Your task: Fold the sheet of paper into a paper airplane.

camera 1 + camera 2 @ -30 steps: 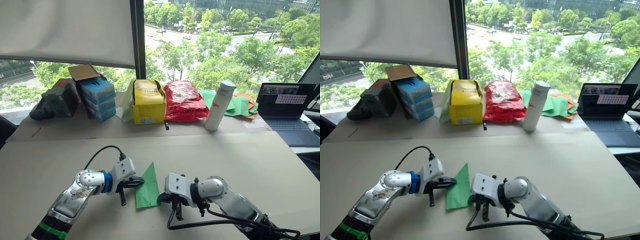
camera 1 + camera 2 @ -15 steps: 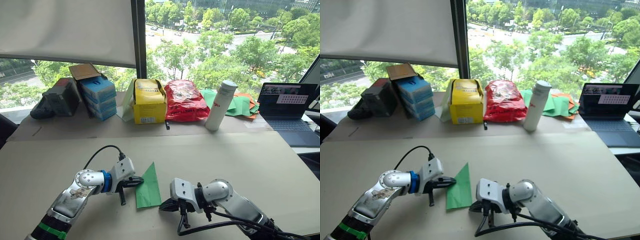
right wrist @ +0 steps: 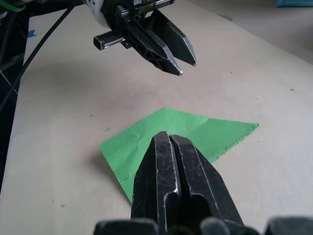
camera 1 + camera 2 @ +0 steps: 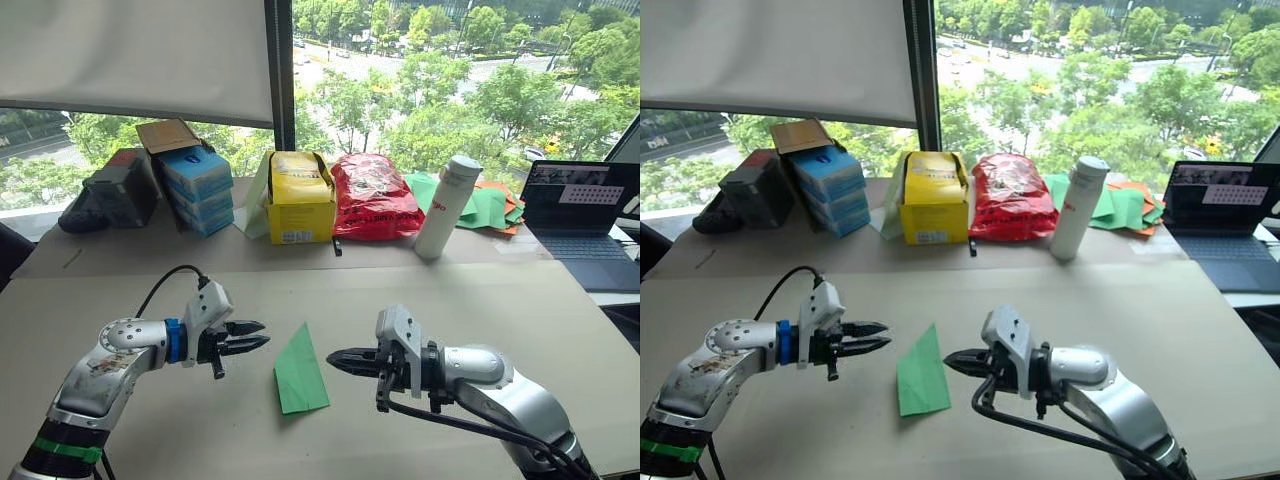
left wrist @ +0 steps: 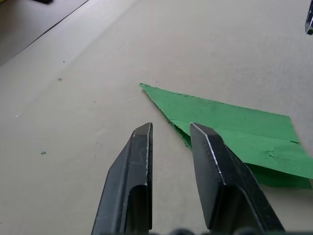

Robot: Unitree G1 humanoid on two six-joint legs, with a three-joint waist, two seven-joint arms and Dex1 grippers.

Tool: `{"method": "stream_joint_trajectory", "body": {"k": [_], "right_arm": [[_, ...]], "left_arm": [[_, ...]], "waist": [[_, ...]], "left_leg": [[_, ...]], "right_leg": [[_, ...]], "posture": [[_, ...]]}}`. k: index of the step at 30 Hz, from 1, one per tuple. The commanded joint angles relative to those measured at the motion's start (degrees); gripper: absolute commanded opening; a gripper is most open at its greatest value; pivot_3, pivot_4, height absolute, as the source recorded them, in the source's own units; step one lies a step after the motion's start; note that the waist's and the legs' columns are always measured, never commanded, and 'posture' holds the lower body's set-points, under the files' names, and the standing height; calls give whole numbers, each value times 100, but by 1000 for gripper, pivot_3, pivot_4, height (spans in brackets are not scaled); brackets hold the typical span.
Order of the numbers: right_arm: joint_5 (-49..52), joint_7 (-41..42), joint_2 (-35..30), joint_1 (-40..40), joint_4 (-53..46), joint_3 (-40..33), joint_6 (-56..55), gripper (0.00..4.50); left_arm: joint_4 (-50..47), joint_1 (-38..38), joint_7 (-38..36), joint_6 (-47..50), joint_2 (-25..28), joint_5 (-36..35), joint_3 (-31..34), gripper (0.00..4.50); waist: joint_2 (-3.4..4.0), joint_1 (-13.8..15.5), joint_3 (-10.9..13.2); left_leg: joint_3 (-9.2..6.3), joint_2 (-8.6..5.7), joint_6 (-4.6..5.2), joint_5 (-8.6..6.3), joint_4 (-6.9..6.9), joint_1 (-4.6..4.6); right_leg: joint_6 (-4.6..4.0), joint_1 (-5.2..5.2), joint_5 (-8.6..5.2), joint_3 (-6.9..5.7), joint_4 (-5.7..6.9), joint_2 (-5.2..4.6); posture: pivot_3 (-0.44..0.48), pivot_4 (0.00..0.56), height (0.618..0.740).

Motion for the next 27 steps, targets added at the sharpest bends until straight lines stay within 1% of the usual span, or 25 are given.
{"method": "stream_joint_trajectory", "body": {"k": [1, 3, 4, 6, 11, 14, 17, 20, 23, 25, 27], "right_arm": [[-162, -434, 120, 58, -98, 97, 24, 0], [-153, -523, 123, 104, -86, 107, 38, 0], [-149, -539, 112, 108, -79, 113, 27, 0], [-121, -576, 102, 111, -70, 106, 19, 0], [-137, -682, 85, 171, -123, 164, 17, 0], [-147, -802, 103, 202, -151, 156, 20, 0], [-133, -908, 113, 217, -179, 162, 39, 0], [-127, -989, 109, 249, -207, 172, 37, 0], [-132, -1060, 101, 270, -226, 180, 32, 0], [-132, -1102, 101, 281, -230, 168, 26, 0], [-135, -1136, 106, 286, -231, 177, 23, 0]], "left_arm": [[734, -480, -648, -1930, 319, 871, -420, 2873], [1449, -900, -902, -3365, 319, 1326, -669, 3498], [1779, -1083, -1028, -4003, 324, 1505, -789, 3901], [2375, -1392, -1166, -5047, 313, 1813, -987, 4489], [3467, -2159, -1735, -6560, -73, 1781, -1395, 4489], [3884, -2445, -1813, -6875, -324, 1726, -1486, 4489], [4226, -2690, -1880, -7181, -475, 1811, -1600, 4489], [4597, -2905, -1871, -7476, -620, 1974, -1732, 4489], [4804, -3031, -1906, -7625, -741, 1971, -1814, 4489], [4890, -3085, -1918, -7732, -791, 1980, -1865, 3964], [4937, -3102, -1969, -7827, -824, 1983, -1929, 3347]], "waist": [[1, 12, 2], [2, 52, 3], [2, 55, 3], [2, 37, 3], [1, 6, 3], [1, 5, 3], [-1, -2, 4], [-1, 3, 4], [-1, 6, 4], [-1, 3, 4], [-1, 3, 4]], "left_leg": [[-1, 1, 4, -2, 0, 0], [-5, -1, 4, 1, 0, 1], [-4, 0, 2, 3, 0, -1], [2, 0, 4, 2, 1, -1], [15, 0, 1, 5, 22, -15], [16, 0, 6, 2, 36, -22], [17, 0, 39, -17, 51, -24], [16, 0, 41, -18, 61, -23], [13, 1, 44, -19, 75, -24], [12, 1, 50, -23, 84, -24], [13, 1, 53, -25, 87, -25]], "right_leg": [[-1, 1, 0, -3, 0, 6], [-3, 1, -1, -19, 4, 9], [-5, 1, -1, -33, 4, 14], [-5, 4, 0, -44, 4, 18], [2, 3, 2, -51, 2, 63], [10, 6, 5, -51, 4, 72], [17, 9, 8, -49, 4, 74], [19, 11, 7, -48, 4, 76], [21, 16, 7, -48, 9, 79], [24, 18, 8, -47, 11, 79], [26, 18, 9, -46, 11, 78]], "posture": [[0, 150, 740], [0, 150, 740], [0, 150, 740], [0, 150, 740], [0, 150, 740], [0, 150, 740], [0, 150, 740], [0, 150, 740], [0, 150, 740], [0, 150, 740], [0, 150, 740]]}}
